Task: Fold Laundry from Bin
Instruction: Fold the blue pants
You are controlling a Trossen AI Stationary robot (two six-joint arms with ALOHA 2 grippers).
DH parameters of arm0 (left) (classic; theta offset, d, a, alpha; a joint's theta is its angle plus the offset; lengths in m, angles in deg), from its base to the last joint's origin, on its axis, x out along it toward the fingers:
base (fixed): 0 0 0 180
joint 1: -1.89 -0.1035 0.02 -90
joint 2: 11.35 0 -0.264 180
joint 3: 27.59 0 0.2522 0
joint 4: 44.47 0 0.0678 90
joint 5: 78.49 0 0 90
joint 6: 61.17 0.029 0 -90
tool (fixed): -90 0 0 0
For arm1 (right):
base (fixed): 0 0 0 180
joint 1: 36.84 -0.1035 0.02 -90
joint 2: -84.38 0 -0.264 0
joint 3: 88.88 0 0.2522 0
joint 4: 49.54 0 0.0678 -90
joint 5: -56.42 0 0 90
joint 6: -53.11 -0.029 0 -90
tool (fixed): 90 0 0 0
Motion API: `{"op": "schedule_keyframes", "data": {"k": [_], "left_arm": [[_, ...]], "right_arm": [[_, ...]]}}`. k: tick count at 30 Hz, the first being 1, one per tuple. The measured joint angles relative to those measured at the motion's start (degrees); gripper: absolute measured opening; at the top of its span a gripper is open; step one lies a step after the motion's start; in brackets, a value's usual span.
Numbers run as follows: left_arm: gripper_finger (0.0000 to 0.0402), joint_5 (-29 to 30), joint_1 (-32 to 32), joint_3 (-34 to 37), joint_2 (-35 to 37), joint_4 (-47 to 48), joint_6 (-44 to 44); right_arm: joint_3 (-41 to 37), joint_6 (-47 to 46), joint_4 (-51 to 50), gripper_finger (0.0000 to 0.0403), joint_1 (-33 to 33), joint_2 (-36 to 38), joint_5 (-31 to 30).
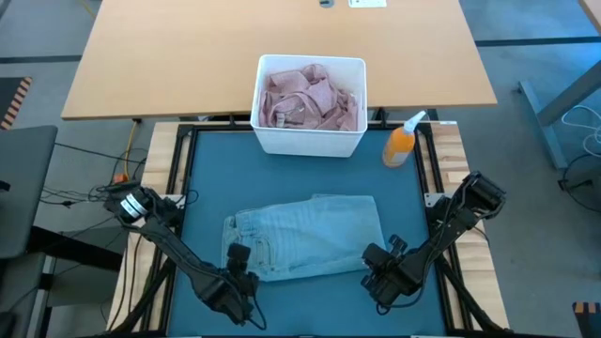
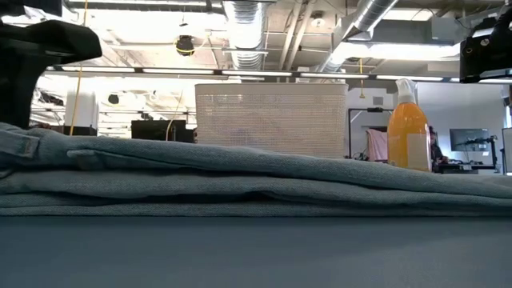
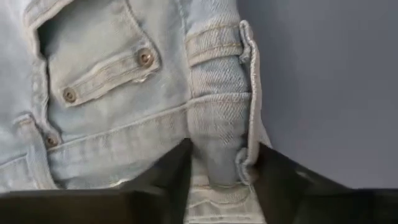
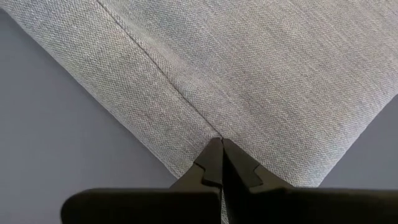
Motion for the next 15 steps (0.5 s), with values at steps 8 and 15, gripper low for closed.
{"op": "schedule_keyframes", "data": {"k": [8, 15], "left_arm": [[0.0005, 0.09, -0.22, -2.05, 0.04, 6.79, 1.11], [0.0002, -2.02, -0.25, -6.33, 0.13, 14.51, -0.65]], "right_arm": [[0.0, -0.02, 0.04, 0.002, -0.01, 0.0, 0.17], [0.04, -0.12, 0.19, 0.002, 0.2, 0.02, 1.4]]}}
